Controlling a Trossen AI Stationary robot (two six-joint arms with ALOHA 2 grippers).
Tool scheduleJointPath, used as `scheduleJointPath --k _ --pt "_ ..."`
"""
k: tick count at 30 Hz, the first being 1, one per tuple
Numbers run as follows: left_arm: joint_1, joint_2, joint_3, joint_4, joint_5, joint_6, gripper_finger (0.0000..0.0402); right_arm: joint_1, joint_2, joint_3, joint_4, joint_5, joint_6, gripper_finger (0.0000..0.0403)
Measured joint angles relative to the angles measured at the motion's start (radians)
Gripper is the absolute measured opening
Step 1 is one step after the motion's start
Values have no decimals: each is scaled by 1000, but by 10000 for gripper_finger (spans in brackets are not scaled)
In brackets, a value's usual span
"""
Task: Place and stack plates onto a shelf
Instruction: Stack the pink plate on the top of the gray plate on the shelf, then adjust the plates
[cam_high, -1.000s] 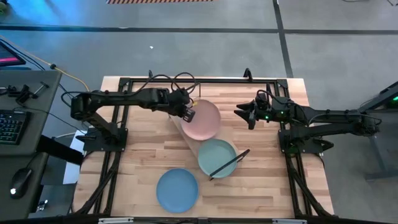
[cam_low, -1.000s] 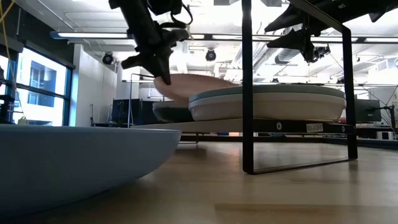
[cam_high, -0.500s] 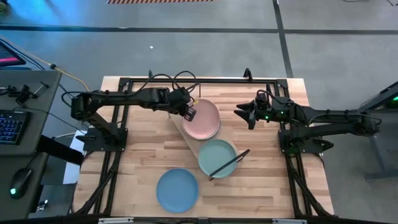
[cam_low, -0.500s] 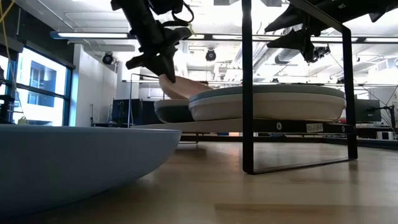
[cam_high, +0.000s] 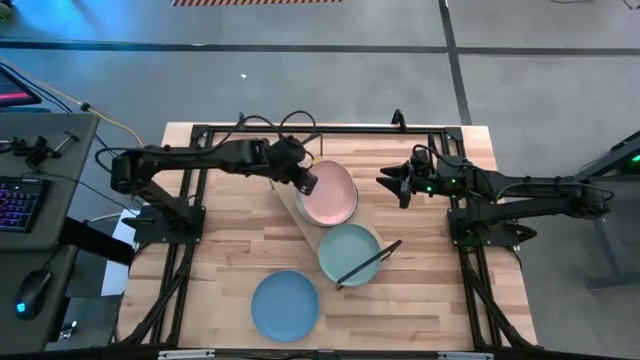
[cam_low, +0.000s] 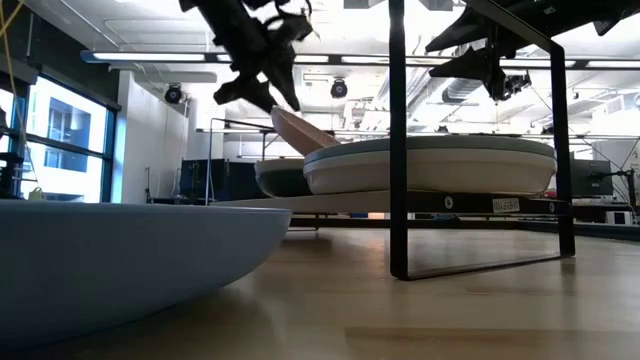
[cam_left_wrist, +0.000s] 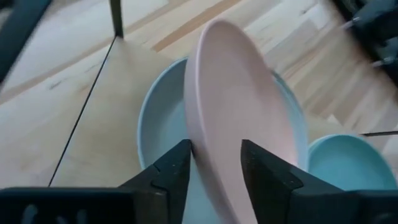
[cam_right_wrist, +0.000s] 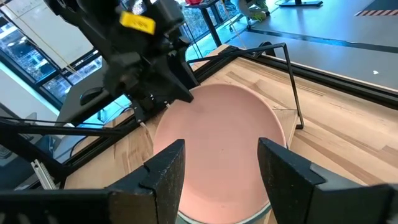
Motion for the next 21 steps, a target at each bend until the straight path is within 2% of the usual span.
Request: scheduleJointPath --k 6,14,21 --pt "10 -36 10 -7 2 25 151 0 0 0 0 1 1 183" --pt "13 -109 10 -12 45 60 152 0 0 0 2 2 1 183" --pt "-58 -204 -28 37 -69 213 145 0 0 0 39 2 35 183"
